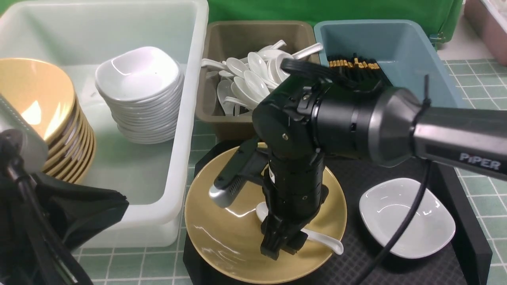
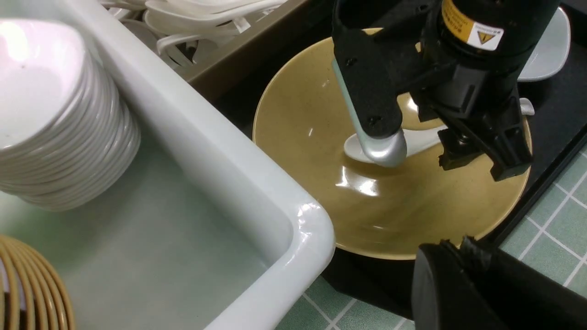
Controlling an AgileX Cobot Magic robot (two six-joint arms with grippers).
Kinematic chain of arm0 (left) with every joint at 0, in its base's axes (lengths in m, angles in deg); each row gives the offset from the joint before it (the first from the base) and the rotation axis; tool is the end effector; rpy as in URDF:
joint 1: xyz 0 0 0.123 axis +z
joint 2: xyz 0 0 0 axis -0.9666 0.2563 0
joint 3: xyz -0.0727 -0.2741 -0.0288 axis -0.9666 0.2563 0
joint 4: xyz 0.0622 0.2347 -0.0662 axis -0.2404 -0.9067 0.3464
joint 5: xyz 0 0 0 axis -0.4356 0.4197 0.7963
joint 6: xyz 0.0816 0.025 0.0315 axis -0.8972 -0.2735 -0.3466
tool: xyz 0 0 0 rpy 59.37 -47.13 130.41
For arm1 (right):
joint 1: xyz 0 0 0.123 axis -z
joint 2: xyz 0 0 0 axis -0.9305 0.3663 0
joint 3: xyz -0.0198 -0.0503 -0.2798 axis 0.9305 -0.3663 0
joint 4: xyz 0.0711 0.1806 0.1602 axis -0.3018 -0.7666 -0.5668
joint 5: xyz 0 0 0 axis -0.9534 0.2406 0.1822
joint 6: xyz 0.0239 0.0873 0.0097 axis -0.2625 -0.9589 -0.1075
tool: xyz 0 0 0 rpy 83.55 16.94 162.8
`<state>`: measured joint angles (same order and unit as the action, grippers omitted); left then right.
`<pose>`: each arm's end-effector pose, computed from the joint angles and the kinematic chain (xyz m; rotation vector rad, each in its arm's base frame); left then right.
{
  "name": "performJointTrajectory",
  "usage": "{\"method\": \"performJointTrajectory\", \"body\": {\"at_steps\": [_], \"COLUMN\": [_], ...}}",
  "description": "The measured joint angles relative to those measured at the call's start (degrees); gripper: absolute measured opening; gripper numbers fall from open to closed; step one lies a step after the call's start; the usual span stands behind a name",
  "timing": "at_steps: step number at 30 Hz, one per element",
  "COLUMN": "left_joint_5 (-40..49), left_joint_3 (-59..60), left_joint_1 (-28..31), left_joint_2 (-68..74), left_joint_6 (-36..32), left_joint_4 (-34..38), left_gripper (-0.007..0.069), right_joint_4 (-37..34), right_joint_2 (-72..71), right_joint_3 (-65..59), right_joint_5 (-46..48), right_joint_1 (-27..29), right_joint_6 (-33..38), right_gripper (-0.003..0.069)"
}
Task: On blue table put chopsticks spoon bowls plates into blue grey white boxes.
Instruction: 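Reach down and grasp the white spoon resting in the bowl with the right gripper, then place the white spoon into the bin of spoons with the right gripper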
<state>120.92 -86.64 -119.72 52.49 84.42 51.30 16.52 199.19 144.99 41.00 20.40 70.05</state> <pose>0.0878 -0.0746 0.3574 0.8543 2.0583 -0.2974 0.2626 0.2844 0.2149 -1.4860 2.7349 -0.0860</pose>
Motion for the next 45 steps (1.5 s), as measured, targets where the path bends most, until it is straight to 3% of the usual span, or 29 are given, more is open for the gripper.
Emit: {"method": "performJointTrajectory", "body": {"at_steps": [4,6,7,9,11,19,23,28,38,40,45], "left_joint_5": [0.0,0.0,0.0,-0.14,-0.59,-9.52,-16.13,-22.22,-19.15,-17.94,-15.24], "left_joint_3": [0.0,0.0,0.0,0.0,0.0,0.0,0.0,0.0,0.0,0.0,0.0], "left_joint_1": [0.0,0.0,0.0,0.0,0.0,0.0,0.0,0.0,0.0,0.0,0.0], "left_joint_2": [0.0,0.0,0.0,0.0,0.0,1.81,5.78,13.39,20.11,20.11,20.11], "left_joint_6": [0.0,0.0,0.0,0.0,0.0,0.4,3.45,9.43,11.56,11.69,11.69], "left_joint_4": [-0.07,-0.29,-0.29,-0.53,-0.66,-3.16,-7.54,-12.97,-12.71,-12.43,-10.44], "left_gripper": [0.0001,0.0001,0.0001,0.0001,0.0001,0.0001,0.0001,0.0001,0.0001,0.0001,0.0001], "right_joint_4": [0.0,0.07,0.13,0.55,1.6,11.38,15.3,16.41,16.84,16.9,16.9], "right_joint_2": [0.95,1.21,1.27,1.23,1.23,0.66,0.42,0.44,6.1,7.85,9.1], "right_joint_3": [0.0,0.0,0.0,0.39,1.58,13.43,19.53,21.97,22.05,22.05,22.81], "right_joint_5": [-0.06,-0.21,-0.21,-0.21,-0.15,0.51,-4.74,-18.77,-38.44,-41.29,-40.45], "right_joint_1": [0.0,0.0,0.0,0.0,0.0,0.83,4.13,9.15,16.25,17.25,18.33], "right_joint_6": [0.0,0.0,0.0,-0.16,-0.61,-3.5,-6.38,-12.21,-19.5,-19.84,-21.53], "right_gripper": [0.0373,0.0295,0.0295,0.0189,0.0148,0.012,0.012,0.012,0.0146,0.0201,0.0448]}}
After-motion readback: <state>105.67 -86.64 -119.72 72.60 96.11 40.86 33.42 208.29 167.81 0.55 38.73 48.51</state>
